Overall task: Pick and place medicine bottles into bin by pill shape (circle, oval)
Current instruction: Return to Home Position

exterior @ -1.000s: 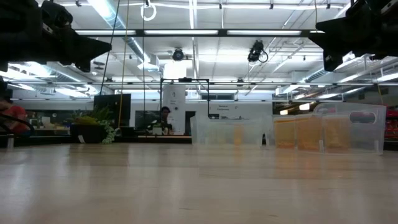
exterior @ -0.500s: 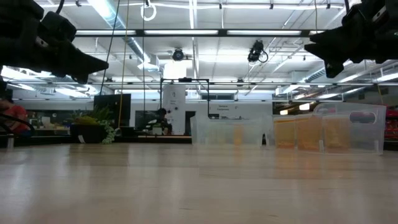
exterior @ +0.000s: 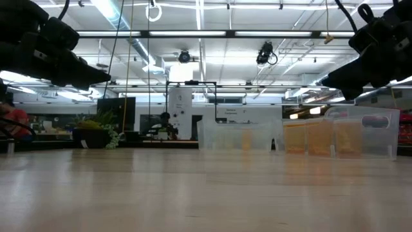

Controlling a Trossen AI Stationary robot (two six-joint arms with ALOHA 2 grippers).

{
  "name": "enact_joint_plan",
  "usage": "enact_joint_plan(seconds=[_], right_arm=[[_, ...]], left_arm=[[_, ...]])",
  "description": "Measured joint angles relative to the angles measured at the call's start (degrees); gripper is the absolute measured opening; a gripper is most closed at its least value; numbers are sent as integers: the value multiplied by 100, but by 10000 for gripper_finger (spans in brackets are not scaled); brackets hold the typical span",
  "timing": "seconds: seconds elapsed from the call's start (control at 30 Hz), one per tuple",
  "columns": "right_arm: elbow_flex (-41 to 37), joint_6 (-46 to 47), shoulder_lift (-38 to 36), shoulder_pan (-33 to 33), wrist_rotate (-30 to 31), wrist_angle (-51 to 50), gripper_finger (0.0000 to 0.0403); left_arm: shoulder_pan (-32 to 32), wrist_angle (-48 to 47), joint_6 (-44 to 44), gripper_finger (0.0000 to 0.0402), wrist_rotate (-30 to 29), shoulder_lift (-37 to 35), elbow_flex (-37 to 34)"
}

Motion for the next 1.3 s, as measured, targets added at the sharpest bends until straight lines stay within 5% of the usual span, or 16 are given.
enact_joint_plan(seconds=[1.3], right_arm=[[7,9,39,0,-24,-1,129]], left_arm=[[0,28,-448,19,4,0,0]])
